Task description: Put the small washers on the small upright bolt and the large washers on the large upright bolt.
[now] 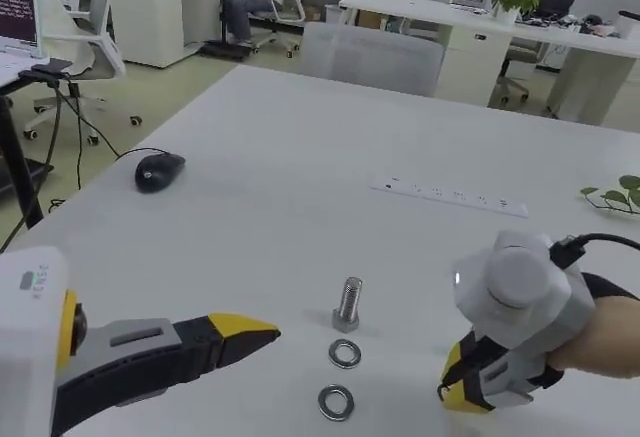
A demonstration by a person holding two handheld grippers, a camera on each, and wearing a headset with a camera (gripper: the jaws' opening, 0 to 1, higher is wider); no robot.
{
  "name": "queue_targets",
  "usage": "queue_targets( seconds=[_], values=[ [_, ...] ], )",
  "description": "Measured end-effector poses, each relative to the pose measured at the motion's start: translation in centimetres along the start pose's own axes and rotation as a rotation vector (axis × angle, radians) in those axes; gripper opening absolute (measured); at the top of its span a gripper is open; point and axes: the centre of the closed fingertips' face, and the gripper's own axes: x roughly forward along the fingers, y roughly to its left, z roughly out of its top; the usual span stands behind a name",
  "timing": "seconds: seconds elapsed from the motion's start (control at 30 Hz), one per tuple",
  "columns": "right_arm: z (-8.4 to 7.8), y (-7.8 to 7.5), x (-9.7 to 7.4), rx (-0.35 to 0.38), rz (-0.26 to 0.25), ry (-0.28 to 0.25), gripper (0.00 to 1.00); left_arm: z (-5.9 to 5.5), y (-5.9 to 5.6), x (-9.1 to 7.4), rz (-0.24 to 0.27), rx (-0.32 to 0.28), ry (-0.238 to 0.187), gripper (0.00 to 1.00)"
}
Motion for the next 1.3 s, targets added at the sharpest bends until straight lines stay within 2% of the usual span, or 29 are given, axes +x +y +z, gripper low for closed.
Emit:
queue_targets(
  seconds=[0.2,0.47,0.93,1.3],
  values=[
    [-1.6,-1.2,-1.1,0.033,-0.036,0.011,0.12,-0.1,-0.1,0.2,-0.007,0.001,0.006,0.66],
    [-2.9,-3.0,-2.4,0.071,-0.082,0.015,0.12,-0.1,-0.2,0.4,-0.018,0.0,0.007,0.65],
    [-2.5,-6.1,-4.6,0.069,-0.154,0.015,0.12,-0.2,0.1,0.5,-0.021,-0.001,0.006,0.65],
    [-1.2,-6.6,-4.6,0.036,-0.154,0.022,0.12,0.0,0.1,0.3,-0.011,-0.006,-0.002,0.65]
  ],
)
